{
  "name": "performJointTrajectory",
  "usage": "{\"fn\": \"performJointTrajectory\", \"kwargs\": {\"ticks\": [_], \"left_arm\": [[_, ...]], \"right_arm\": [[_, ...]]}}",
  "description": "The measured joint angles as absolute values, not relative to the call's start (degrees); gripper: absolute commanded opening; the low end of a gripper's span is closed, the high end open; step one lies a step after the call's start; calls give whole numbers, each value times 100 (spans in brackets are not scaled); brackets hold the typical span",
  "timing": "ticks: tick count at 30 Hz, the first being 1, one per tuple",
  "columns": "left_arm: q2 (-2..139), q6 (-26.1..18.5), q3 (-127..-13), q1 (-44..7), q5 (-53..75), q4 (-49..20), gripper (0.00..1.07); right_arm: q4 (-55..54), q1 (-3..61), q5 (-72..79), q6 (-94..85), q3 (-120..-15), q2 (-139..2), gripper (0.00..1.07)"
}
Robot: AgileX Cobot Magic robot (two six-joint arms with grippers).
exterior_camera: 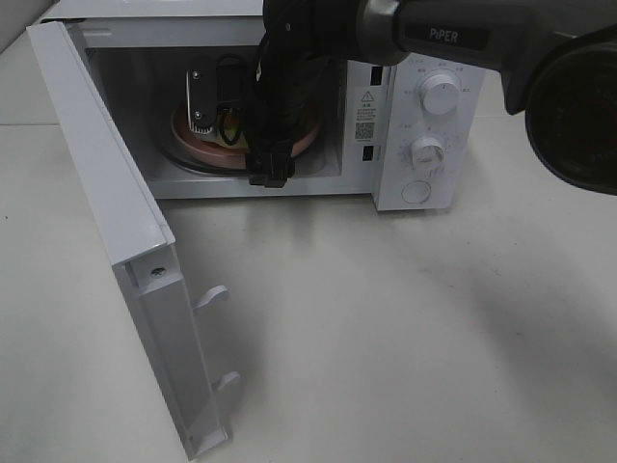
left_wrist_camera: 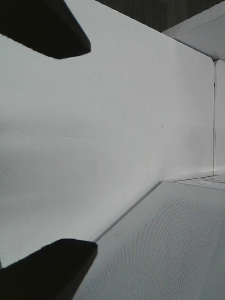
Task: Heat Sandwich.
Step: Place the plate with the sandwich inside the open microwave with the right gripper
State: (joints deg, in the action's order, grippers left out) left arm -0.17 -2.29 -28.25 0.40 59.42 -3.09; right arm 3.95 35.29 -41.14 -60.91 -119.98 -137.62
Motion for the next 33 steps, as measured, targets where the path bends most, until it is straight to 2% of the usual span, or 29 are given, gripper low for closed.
{"fn": "performJointTrajectory", "kwargs": {"ticks": [17, 33], "left_arm": [[-17, -229, -2825, 40, 5942, -309, 104], [-17, -229, -2825, 40, 5942, -309, 104]], "right_arm": [[688, 3529, -2945, -6091, -10749, -13132, 78], [837, 3529, -1937, -6245, -8801, -11946, 76]]}}
